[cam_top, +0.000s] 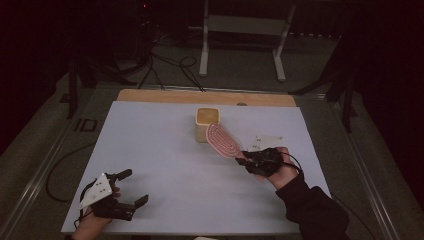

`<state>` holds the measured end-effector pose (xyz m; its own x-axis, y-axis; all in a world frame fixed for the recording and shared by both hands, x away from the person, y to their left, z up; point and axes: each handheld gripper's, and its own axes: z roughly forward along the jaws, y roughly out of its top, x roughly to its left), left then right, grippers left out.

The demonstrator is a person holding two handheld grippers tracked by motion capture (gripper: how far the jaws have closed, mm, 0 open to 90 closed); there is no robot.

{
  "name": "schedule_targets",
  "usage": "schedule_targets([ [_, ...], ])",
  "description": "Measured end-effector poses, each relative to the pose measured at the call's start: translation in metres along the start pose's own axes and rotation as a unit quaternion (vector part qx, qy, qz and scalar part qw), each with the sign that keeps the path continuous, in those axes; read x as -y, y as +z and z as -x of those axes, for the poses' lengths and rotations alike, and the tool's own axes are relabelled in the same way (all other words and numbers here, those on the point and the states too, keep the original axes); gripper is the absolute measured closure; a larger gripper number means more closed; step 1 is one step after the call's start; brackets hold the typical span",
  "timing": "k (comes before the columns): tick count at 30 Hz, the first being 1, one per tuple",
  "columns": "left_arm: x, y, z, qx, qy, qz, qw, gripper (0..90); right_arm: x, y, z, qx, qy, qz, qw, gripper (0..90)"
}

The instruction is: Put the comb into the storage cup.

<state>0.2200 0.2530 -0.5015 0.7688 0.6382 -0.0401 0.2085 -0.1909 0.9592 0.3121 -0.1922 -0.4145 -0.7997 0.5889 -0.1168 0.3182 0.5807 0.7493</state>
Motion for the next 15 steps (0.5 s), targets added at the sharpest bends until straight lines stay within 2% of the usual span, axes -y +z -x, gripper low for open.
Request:
schedule_targets([
  [1,0.000,0.000,0.000,0.000,0.000,0.000,1.0000,0.0,-0.003,0.001,0.001,-0.001,0.005,0.009,0.9999,70.8],
  [3,0.000,0.000,0.000,0.000,0.000,0.000,1.0000,0.0,-0.010,0.003,0.002,0.013,0.009,0.035,0.9993,70.7],
  [7,0.000,0.000,0.000,0.000,-0.001,0.000,1.0000,0.0,-0.026,0.007,0.004,0.026,0.022,0.069,0.9971,70.8],
  [9,0.000,0.000,0.000,0.000,-0.001,0.000,1.0000,0.0,-0.033,0.010,0.003,0.047,0.019,0.085,0.9951,70.8],
  [11,0.000,0.000,0.000,0.000,-0.001,0.000,1.0000,0.0,-0.037,0.012,0.003,0.047,0.019,0.088,0.9948,70.7],
  [15,0.000,0.000,0.000,0.000,-0.002,0.000,1.0000,0.0,-0.053,0.020,0.004,0.068,0.023,0.107,0.9917,70.7],
])
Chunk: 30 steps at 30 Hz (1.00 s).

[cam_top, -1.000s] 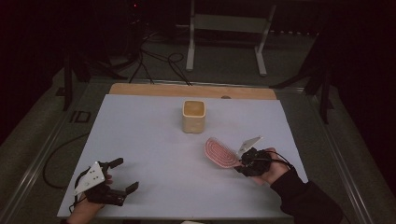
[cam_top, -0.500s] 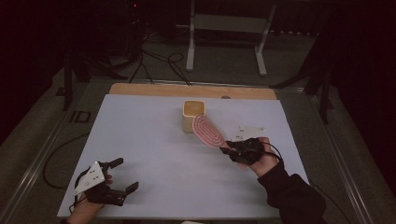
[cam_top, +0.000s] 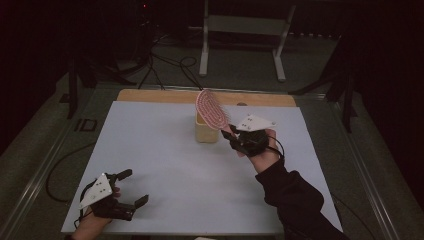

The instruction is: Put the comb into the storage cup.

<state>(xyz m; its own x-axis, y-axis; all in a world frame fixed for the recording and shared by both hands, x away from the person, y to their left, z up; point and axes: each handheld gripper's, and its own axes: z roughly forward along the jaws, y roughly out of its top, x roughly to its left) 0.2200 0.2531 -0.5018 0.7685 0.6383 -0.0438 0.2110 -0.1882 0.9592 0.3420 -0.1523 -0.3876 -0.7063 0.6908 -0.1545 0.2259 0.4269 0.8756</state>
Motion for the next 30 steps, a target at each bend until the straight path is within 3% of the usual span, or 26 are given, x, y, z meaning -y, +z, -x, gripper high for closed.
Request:
schedule_targets([
  [14,0.000,0.000,0.000,0.001,-0.002,0.000,1.0000,0.0,-0.036,0.026,0.005,0.031,0.034,0.070,0.9965,70.7],
  [18,0.000,0.000,0.000,0.002,-0.002,0.000,1.0000,0.0,-0.046,0.034,0.006,0.045,0.045,0.094,0.9935,70.8],
  [25,0.000,0.001,-0.001,0.002,-0.001,0.000,1.0000,0.0,-0.052,0.046,0.012,0.037,0.068,0.138,0.9874,70.8],
  [30,0.000,0.000,-0.001,0.002,-0.002,0.000,1.0000,0.0,-0.057,0.055,0.017,0.042,0.071,0.152,0.9850,70.7],
])
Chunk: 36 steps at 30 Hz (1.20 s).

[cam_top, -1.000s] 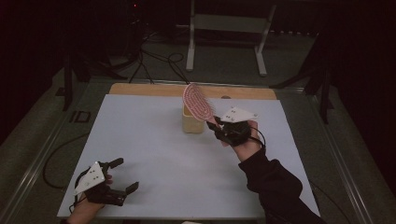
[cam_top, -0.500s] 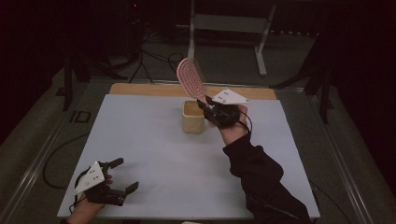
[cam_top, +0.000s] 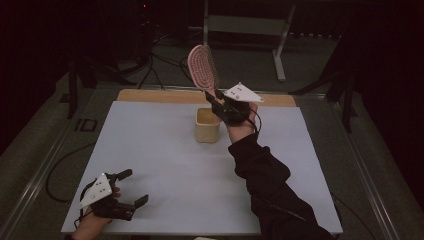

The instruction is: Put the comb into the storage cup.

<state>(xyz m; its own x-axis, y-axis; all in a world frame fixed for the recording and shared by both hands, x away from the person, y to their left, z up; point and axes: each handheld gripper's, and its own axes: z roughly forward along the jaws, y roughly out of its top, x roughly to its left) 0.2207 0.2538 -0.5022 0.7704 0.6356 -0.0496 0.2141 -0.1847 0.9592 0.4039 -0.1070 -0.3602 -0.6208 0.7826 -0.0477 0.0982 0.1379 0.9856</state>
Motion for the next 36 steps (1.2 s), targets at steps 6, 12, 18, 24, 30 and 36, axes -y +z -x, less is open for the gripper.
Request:
schedule_targets([
  [6,0.000,0.000,0.000,0.001,0.000,0.000,1.0000,0.0,-0.002,0.012,0.009,-0.004,0.021,0.020,0.9996,70.7],
  [12,0.000,0.000,0.000,0.001,-0.001,0.001,1.0000,0.0,-0.002,0.026,0.012,-0.006,0.012,0.022,0.9997,70.7],
  [18,0.000,0.000,0.000,0.003,-0.002,0.002,1.0000,0.0,0.000,0.038,0.010,-0.006,0.003,0.018,0.9998,70.7],
  [24,0.001,-0.001,-0.001,0.002,-0.004,0.005,1.0000,0.0,0.005,0.046,0.009,-0.013,0.000,0.021,0.9997,70.7],
  [30,0.001,0.000,0.000,0.004,-0.004,0.004,1.0000,0.0,0.015,0.053,0.012,-0.018,0.006,0.013,0.9997,70.7],
  [36,0.001,0.000,-0.001,0.005,-0.004,0.002,1.0000,0.0,0.028,0.059,0.014,-0.024,0.013,0.005,0.9996,70.7],
])
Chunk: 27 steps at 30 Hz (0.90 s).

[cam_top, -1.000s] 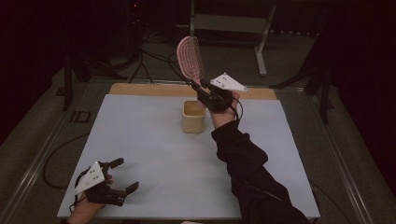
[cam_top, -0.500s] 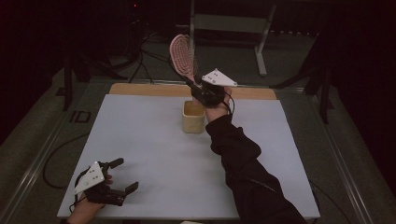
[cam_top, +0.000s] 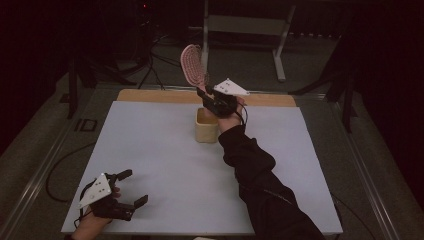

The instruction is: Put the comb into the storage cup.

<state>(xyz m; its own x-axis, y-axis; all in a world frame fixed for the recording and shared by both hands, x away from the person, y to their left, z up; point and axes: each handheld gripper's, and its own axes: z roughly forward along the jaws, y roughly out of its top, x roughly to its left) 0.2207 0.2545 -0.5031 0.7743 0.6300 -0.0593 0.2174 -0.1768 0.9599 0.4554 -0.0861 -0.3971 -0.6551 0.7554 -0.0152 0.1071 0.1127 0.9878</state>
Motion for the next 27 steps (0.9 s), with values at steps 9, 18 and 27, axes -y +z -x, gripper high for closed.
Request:
schedule_targets([
  [9,0.000,0.000,0.000,0.001,0.002,-0.001,1.0000,0.0,0.016,0.005,0.001,-0.004,0.003,-0.014,0.9999,70.6],
  [18,0.000,0.000,0.000,0.001,0.000,0.001,1.0000,0.0,0.030,0.007,0.006,-0.009,0.011,-0.024,0.9996,70.6],
  [27,0.000,0.001,0.000,0.001,0.001,-0.001,1.0000,0.0,0.038,0.005,0.006,-0.020,0.010,-0.029,0.9993,70.6],
])
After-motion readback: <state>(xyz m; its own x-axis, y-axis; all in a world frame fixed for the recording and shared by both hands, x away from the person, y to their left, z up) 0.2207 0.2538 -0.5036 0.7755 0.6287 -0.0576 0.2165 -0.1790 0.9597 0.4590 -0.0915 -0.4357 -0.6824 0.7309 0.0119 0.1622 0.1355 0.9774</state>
